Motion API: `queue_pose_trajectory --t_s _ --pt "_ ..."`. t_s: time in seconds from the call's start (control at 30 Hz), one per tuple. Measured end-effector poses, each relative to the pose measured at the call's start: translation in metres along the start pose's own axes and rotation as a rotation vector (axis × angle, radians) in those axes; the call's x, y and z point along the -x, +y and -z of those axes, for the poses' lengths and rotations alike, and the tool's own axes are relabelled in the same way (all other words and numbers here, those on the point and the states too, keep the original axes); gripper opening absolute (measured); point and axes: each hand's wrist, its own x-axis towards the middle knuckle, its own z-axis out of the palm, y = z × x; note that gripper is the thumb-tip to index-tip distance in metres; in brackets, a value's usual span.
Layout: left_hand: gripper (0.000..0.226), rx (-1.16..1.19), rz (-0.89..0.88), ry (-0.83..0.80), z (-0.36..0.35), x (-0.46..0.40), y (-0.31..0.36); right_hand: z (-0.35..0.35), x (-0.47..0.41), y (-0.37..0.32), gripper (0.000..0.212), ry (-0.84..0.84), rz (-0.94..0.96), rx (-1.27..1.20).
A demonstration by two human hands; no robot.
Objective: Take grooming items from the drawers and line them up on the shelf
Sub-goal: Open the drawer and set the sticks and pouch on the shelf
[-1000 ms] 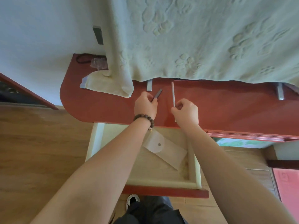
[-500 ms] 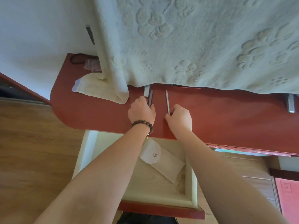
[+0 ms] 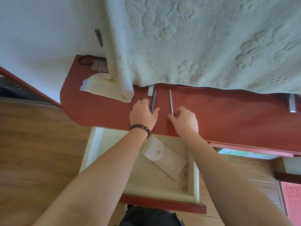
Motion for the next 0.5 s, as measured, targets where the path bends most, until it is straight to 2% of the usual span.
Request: queue_pose_trajectory --t_s 0.13,0.2,0.37,0.5 --pt "0.053 -0.067 -0.105 0.071 0.005 0.026 -0.016 0.007 0.039 0.017 0.019 0.095 0.108 -0.14" --pt "0.065 -0.128 -0.102 0.017 0.004 0.036 -0.025 -0.002 0.064 0.031 0.019 0.101 0.149 -0.156" --pt "0.086 -0.23 -0.026 -0.177 -0.001 0.043 -0.047 -0.05 0.092 0.073 0.021 -0.129 0.063 0.089" --pt "0.089 -0.278 -0.046 -0.195 -0.003 0.046 -0.051 -0.074 0.083 0.079 0.063 -0.308 -0.017 0.226"
